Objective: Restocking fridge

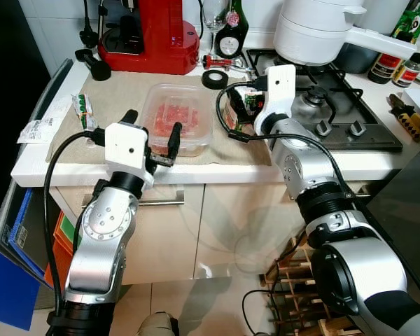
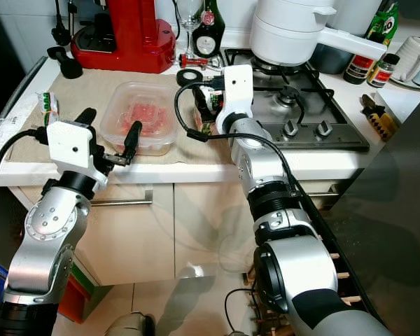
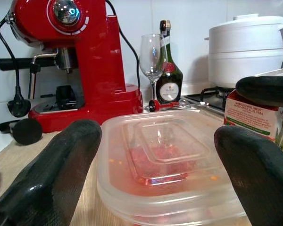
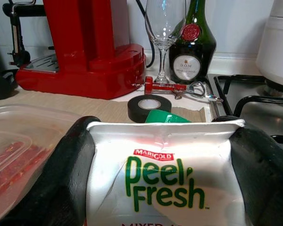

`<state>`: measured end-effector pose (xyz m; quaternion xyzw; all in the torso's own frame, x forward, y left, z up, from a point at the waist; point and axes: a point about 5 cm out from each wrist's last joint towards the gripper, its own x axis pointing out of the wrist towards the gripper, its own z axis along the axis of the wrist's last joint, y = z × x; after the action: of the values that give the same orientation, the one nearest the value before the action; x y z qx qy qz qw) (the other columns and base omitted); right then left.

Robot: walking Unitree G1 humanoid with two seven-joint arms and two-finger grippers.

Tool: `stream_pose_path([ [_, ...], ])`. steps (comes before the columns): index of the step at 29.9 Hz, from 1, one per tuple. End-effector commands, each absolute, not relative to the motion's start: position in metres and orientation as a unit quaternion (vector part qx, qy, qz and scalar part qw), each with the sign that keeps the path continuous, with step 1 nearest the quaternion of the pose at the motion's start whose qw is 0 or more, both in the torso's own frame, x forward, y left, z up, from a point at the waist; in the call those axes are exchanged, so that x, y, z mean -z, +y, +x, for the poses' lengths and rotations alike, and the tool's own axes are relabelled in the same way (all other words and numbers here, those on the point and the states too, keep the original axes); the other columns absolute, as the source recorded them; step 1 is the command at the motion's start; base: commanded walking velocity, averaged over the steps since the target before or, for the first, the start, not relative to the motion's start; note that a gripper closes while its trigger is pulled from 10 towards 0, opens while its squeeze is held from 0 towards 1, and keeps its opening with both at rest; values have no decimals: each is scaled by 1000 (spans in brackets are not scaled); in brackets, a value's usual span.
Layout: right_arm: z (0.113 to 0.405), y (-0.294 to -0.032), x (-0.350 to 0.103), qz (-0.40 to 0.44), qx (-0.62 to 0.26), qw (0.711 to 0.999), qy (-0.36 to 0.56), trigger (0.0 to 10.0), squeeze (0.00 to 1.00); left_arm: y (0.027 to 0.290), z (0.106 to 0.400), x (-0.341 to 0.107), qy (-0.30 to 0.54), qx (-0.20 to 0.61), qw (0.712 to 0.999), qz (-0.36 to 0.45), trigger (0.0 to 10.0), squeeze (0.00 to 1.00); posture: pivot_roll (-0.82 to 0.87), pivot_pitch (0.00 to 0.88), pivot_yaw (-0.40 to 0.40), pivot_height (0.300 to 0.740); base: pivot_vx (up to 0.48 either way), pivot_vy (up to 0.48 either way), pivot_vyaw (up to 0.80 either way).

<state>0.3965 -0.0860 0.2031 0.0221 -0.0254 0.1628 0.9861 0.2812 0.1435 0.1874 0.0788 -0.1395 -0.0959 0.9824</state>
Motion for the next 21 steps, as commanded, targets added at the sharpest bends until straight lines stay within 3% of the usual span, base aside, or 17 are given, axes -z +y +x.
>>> stream_pose_path([
  [1, 397, -88, -207, 18, -158, 987, -37, 0, 0, 142, 283, -186, -133, 97, 983, 86, 10000, 0, 161, 22, -65, 740, 0, 0, 0],
  [2, 396, -88, -211, 4, -155, 987, -52, 1490, 0, 142, 284, -185, -128, 95, 983, 87, 10000, 0, 160, 20, -65, 740, 0, 0, 0],
  [3, 396, -88, -215, -10, -150, 986, -70, 1490, 0, 141, 285, -184, -127, 94, 983, 90, 10000, 0, 159, 19, -66, 740, 0, 0, 0],
  [4, 395, -88, -221, -22, -146, 985, -91, 10000, 0, 141, 285, -184, -127, 93, 983, 92, 10000, 0, 158, 18, -66, 740, 0, 0, 0],
  [12, 385, -103, -253, -57, -69, 969, -230, 10000, 0, 140, 289, -184, -128, 85, 984, 95, 10000, 0, 150, 10, -70, 740, 0, 0, 0],
  [21, 373, -114, -258, -60, -28, 958, -279, 10000, 0, 136, 297, -183, -128, 74, 986, 83, 10000, 0, 130, 0, -79, 740, 0, 0, 0],
])
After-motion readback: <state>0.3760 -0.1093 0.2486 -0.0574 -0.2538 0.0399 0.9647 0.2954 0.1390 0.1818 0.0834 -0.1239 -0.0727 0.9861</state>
